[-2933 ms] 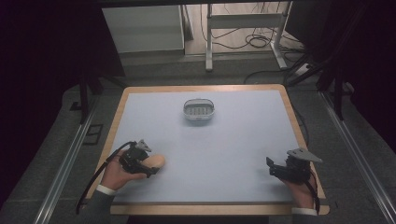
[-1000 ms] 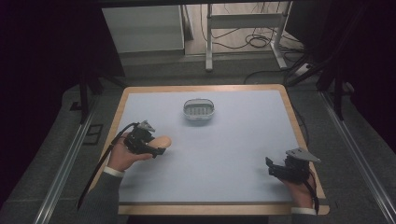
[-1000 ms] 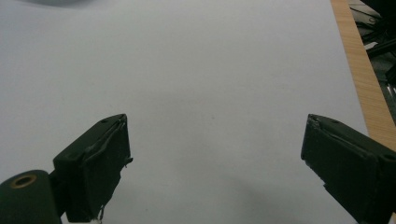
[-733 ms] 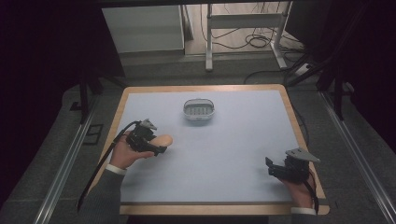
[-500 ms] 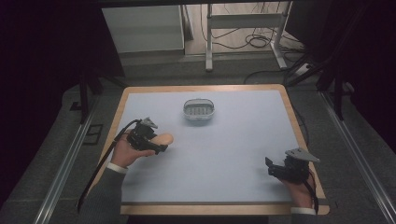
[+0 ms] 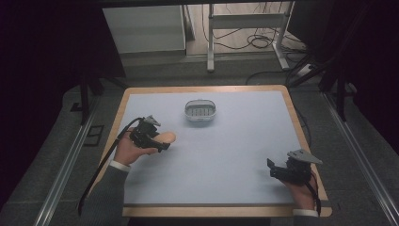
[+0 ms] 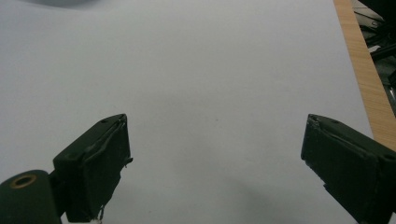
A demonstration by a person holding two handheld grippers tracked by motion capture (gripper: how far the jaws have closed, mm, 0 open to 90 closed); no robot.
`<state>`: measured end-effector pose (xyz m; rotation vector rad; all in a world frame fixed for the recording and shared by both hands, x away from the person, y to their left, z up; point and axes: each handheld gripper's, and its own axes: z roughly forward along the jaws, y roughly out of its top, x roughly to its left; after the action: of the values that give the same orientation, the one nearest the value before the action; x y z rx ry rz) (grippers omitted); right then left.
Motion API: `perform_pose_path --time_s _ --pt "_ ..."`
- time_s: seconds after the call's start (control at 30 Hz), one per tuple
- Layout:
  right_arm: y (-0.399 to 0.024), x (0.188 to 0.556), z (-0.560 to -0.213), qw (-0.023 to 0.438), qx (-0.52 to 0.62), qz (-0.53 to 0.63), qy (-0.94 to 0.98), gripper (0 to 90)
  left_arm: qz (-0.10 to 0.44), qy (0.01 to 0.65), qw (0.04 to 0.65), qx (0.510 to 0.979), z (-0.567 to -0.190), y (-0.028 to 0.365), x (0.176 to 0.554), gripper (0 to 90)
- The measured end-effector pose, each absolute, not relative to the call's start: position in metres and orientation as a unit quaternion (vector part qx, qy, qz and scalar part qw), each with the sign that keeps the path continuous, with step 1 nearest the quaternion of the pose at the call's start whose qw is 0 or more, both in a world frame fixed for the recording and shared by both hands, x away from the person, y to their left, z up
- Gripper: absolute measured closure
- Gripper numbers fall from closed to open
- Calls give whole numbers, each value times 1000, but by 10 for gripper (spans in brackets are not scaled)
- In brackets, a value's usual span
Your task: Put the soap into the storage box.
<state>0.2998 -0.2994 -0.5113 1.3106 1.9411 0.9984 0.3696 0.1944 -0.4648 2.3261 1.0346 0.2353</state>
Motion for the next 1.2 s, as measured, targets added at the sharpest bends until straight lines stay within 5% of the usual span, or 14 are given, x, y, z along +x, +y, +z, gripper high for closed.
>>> perform_pose_path --time_s 1.2 --pt "-300 301 -512 293 494 374 729 79 88 397 293 865 -457 194 397 324"
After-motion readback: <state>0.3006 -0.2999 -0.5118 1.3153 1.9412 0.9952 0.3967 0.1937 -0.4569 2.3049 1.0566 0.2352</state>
